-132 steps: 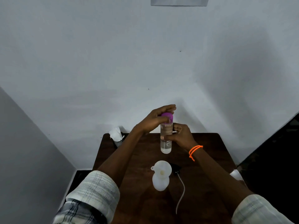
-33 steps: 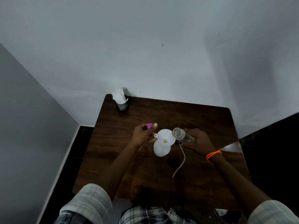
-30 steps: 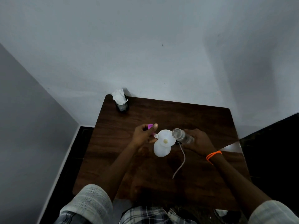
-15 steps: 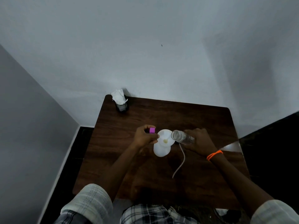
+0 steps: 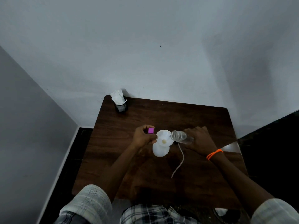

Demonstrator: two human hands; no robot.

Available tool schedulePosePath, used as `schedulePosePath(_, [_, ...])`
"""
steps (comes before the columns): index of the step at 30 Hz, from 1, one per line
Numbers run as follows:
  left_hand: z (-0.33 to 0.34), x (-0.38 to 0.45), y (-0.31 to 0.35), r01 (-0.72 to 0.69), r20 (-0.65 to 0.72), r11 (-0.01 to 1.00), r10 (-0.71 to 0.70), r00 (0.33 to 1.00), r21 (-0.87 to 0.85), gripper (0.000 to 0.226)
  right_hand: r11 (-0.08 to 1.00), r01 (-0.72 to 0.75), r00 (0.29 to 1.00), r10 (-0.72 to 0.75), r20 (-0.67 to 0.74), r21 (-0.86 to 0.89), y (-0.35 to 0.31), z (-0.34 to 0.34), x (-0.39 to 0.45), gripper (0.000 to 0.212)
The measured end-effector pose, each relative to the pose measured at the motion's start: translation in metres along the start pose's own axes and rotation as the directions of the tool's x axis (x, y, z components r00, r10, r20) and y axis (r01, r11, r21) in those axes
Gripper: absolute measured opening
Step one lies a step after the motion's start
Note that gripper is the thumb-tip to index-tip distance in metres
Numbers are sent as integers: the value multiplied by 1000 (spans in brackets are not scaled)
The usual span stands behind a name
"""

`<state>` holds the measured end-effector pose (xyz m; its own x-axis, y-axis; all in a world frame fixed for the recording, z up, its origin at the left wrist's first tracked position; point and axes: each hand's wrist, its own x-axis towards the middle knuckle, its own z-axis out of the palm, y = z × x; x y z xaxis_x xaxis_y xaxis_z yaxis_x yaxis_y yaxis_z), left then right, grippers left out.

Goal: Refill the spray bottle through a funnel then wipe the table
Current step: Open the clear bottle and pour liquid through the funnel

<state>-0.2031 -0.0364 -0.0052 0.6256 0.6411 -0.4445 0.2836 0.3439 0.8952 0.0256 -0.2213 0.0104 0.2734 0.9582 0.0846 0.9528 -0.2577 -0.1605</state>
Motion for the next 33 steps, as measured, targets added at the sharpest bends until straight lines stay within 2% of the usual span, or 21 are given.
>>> schedulePosePath(12, [2, -8, 11, -73, 27, 992, 70, 997, 108, 41, 997, 55, 998, -56, -9, -44, 3, -6, 5, 56])
schedulePosePath(26, [-1, -7, 3, -48, 27, 994, 46, 999, 98, 44, 994, 48, 999, -47, 13, -96, 3, -12, 6, 56])
schedulePosePath(33, [-2, -9, -1, -38, 17, 997, 37, 999, 65, 40, 988, 29, 997, -17, 82, -154, 6, -11, 8, 62])
